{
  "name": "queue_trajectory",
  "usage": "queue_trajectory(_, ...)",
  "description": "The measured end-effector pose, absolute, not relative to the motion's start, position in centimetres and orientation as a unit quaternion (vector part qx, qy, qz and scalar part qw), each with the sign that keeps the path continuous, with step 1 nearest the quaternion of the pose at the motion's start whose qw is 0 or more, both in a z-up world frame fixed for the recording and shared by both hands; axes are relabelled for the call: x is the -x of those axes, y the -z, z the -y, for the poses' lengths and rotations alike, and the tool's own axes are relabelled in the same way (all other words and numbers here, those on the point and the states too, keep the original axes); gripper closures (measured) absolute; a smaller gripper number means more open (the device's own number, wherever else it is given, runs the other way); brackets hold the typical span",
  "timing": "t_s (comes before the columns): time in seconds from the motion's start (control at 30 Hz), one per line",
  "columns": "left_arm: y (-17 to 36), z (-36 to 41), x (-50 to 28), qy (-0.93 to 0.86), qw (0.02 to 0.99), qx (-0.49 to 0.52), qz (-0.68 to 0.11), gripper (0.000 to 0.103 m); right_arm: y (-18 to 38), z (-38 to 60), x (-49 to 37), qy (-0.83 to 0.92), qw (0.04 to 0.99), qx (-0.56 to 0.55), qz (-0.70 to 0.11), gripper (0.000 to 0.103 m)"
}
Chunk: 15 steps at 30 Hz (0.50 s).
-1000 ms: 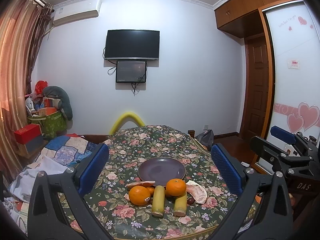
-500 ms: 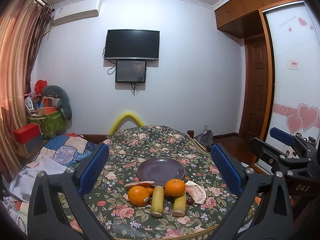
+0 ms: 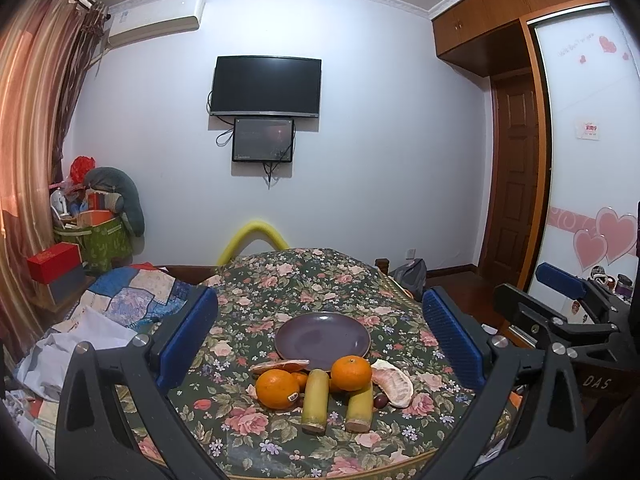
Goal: Organize fruits
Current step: 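Grasp a large orange with the left tool while the right tool grasps another orange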
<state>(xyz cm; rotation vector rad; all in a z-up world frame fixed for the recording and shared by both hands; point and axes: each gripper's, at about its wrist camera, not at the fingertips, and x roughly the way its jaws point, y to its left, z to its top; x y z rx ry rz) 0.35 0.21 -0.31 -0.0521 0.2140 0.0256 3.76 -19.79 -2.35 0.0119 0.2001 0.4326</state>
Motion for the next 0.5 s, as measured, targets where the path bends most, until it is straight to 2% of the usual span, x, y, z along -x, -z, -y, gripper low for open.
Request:
queue_trajectory(0.4, 3.3, -2.3, -4.1, -0.032, 0.987, 0.026, -0.153, 0.0, 5.6, 18.9, -8.0, -0.209, 0.965, 0.005, -0.16, 0.0)
queue_trajectory(0.5, 4.4, -3.4, -5.7, -0.034, 0.983, 0.036, -0.175, 0.007, 6.7, 18.5, -9.2, -0.198, 0.965, 0.018, -0.173, 0.0)
